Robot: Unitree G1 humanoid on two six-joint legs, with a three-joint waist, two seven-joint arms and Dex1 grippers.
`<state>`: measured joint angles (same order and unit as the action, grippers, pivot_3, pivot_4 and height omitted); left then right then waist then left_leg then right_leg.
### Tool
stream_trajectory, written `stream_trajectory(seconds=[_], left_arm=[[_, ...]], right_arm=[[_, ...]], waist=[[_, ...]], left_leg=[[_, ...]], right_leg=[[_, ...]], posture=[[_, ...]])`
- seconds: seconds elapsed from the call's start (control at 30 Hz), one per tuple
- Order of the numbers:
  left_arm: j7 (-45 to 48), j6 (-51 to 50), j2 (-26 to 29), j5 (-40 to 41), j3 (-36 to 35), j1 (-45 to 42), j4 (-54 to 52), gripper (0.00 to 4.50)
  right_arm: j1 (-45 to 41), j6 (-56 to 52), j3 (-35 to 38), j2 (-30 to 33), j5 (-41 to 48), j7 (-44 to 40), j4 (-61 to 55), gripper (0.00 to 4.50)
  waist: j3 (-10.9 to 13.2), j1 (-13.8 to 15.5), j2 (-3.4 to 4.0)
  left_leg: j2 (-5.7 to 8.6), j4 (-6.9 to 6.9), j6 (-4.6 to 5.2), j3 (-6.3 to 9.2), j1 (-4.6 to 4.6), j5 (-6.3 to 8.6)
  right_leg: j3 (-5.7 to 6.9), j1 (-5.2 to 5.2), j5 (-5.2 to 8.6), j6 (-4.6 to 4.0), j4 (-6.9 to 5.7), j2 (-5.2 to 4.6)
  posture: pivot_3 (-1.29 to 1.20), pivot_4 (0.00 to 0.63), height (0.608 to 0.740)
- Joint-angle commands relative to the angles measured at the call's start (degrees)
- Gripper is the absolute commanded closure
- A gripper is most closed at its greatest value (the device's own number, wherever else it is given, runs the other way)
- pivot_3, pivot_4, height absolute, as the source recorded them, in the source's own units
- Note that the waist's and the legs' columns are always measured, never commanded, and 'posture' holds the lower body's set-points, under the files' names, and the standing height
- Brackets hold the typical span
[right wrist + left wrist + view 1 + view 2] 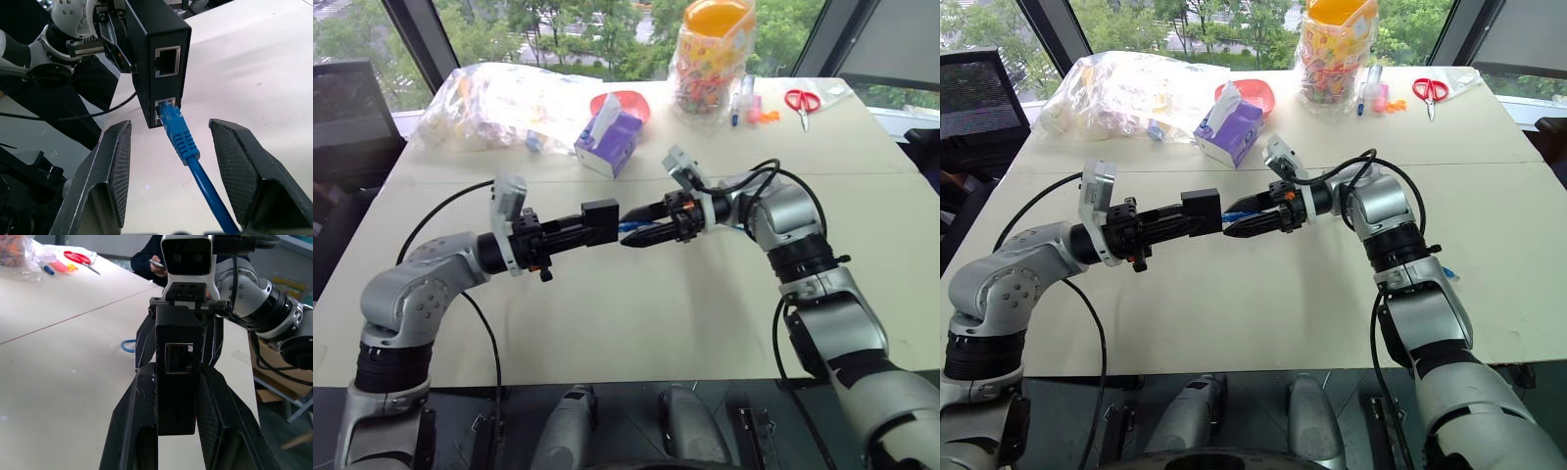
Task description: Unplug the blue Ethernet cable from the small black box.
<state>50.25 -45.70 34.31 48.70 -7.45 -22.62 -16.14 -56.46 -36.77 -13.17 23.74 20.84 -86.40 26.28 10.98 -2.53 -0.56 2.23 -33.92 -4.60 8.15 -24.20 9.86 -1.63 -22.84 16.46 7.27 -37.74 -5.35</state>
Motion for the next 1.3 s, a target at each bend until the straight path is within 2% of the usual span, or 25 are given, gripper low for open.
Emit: stream_trajectory(seconds=[0.03,0.17,0.2,0.27,0.37,0.4,0.83,1.17,1.23,1.3], left_arm=[[0.89,1.2,0.76,-0.1,0.06,0.42,-2.47,4.04],[1.15,1.2,0.67,-0.39,0.13,0.63,-2.74,4.04],[1.23,1.23,0.65,-0.51,0.17,0.67,-2.75,4.04],[1.31,1.29,0.6,-0.69,0.23,0.76,-2.79,4.04],[1.41,1.44,0.46,-0.89,0.2,0.71,-2.64,4.04],[1.39,1.45,0.41,-0.92,0.16,0.71,-2.65,4.04],[1.45,1.59,0.82,-0.54,-1.5,0.53,-2.24,4.04],[1.24,1.04,3.36,0.95,-4.86,2.06,-3.1,4.04],[0.89,1.82,3.26,0.44,-4.98,2.51,-3.09,4.04],[0.3,5.24,2.17,-3.47,-2.94,2.07,-1.4,4.04]], right_arm=[[-1.94,0.04,1.04,0.33,0.54,-0.53,-0.08,1.91],[-2.15,0.06,1.03,0.38,0.56,-0.73,0.21,1.91],[-2.24,0.11,1.04,0.36,0.56,-0.75,0.35,2.14],[-2.29,0.16,1.03,0.35,0.54,-0.8,0.42,2.72],[-2.2,0.34,0.84,0.34,0.32,-0.96,0.41,4.23],[-2.1,0.31,0.82,0.35,0.28,-1.03,0.29,4.48],[-0.69,2.16,0.42,1.26,-1.74,0.11,1.29,4.48],[-1.71,14.01,2.26,5.87,-7.92,3.91,15.17,4.48],[-2.42,17.23,3.38,6.63,-9.26,6.45,19.01,4.48],[-3.67,22.07,4.34,6.77,-11.43,11.89,23.68,4.48]], waist=[[0.0,-0.02,0.0],[0.0,-0.01,0.0],[0.0,-0.01,0.0],[0.0,0.0,0.0],[0.0,-0.03,0.0],[0.0,-0.02,0.0],[0.0,-0.01,0.0],[0.0,0.03,-0.01],[0.01,-0.06,0.0],[0.01,-0.01,0.0]], left_leg=[[0.0,0.0,0.0,0.0,0.0,0.0],[0.0,0.0,0.0,0.0,0.0,0.0],[0.0,0.0,0.0,0.0,0.0,0.0],[0.0,0.0,0.0,0.0,0.0,0.0],[0.0,0.0,0.0,0.0,-0.01,0.0],[0.0,0.0,0.0,0.0,-0.01,0.0],[0.0,0.0,0.0,0.0,-0.02,0.0],[0.02,-0.01,0.0,-0.01,-0.09,0.0],[0.01,0.01,0.0,-0.02,-0.09,0.0],[0.01,0.01,0.0,-0.02,-0.09,0.0]], right_leg=[[0.0,0.0,0.0,0.0,0.0,0.0],[0.0,-0.01,0.0,0.0,0.0,0.0],[0.0,-0.01,0.0,0.0,0.0,0.0],[0.0,-0.01,0.0,0.0,0.0,0.0],[0.0,-0.01,0.0,0.0,0.0,0.0],[0.0,-0.02,0.0,0.0,0.0,0.0],[0.0,-0.02,0.0,0.0,0.0,0.0],[0.0,-0.05,0.0,0.0,0.05,-0.01],[0.0,-0.06,0.0,0.0,0.05,-0.01],[0.0,-0.07,0.0,0.0,0.05,-0.01]], posture=[[0.0,0.15,0.726],[0.0,0.15,0.726],[0.0,0.15,0.726],[0.0,0.15,0.726],[0.0,0.15,0.726],[0.0,0.15,0.726],[0.0,0.15,0.726],[0.0,0.15,0.726],[0.0,0.15,0.726],[0.0,0.15,0.726]])
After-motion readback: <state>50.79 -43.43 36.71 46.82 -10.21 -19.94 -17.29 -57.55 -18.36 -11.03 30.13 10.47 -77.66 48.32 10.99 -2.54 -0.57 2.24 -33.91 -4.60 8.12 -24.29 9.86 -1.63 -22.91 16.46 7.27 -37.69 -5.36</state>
